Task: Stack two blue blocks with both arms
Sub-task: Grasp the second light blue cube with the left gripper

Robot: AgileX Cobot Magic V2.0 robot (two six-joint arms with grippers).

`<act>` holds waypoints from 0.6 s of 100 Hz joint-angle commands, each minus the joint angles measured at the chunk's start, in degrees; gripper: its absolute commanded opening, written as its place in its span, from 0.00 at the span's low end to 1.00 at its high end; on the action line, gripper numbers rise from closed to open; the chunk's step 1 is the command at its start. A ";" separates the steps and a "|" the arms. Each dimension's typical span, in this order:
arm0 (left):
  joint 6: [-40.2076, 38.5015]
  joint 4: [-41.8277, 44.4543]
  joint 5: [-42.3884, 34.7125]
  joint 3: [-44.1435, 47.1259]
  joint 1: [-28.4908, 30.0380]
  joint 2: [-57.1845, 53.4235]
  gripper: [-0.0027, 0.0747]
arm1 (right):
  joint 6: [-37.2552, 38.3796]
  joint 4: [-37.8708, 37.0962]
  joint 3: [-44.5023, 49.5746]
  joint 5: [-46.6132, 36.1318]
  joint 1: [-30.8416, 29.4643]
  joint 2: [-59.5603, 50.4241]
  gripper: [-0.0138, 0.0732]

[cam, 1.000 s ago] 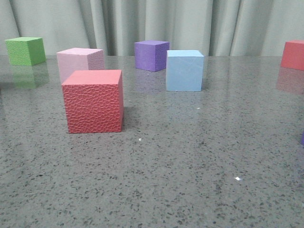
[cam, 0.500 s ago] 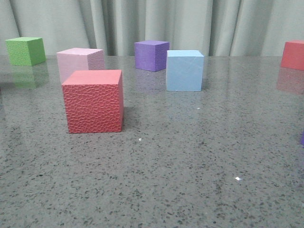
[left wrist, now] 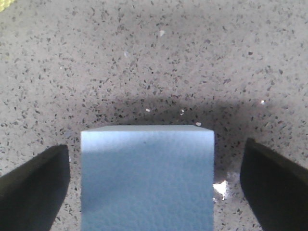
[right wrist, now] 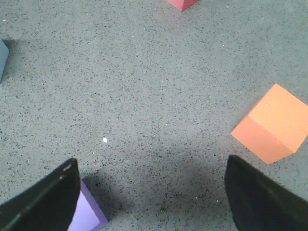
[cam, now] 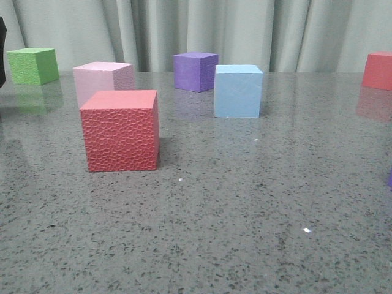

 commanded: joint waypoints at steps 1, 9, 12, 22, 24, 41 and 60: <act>0.06 0.12 -1.08 -1.86 -0.02 -2.04 0.93 | -0.39 -1.31 -1.31 -3.87 -0.39 -0.06 0.86; 0.06 0.12 -1.08 -1.86 -0.02 -2.04 0.93 | -0.39 -1.31 -1.31 -3.87 -0.39 -0.06 0.86; 0.06 0.12 -1.08 -1.86 -0.02 -2.04 0.93 | -0.39 -1.31 -1.31 -3.87 -0.39 -0.06 0.86; 0.06 0.12 -1.08 -1.86 -0.02 -1.96 0.93 | -0.39 -1.31 -1.31 -3.87 -0.39 -0.06 0.86; 0.06 0.12 -1.08 -1.86 -0.02 -1.96 0.93 | -0.39 -1.31 -1.31 -3.87 -0.39 -0.06 0.86; 0.06 0.18 -0.80 -1.86 -0.02 -1.55 0.93 | -0.39 -1.31 -1.31 -3.87 -0.39 -0.06 0.86; 0.06 0.39 0.00 -1.86 -0.02 -0.65 0.84 | -0.39 -1.31 -1.31 -3.87 -0.39 -0.06 0.86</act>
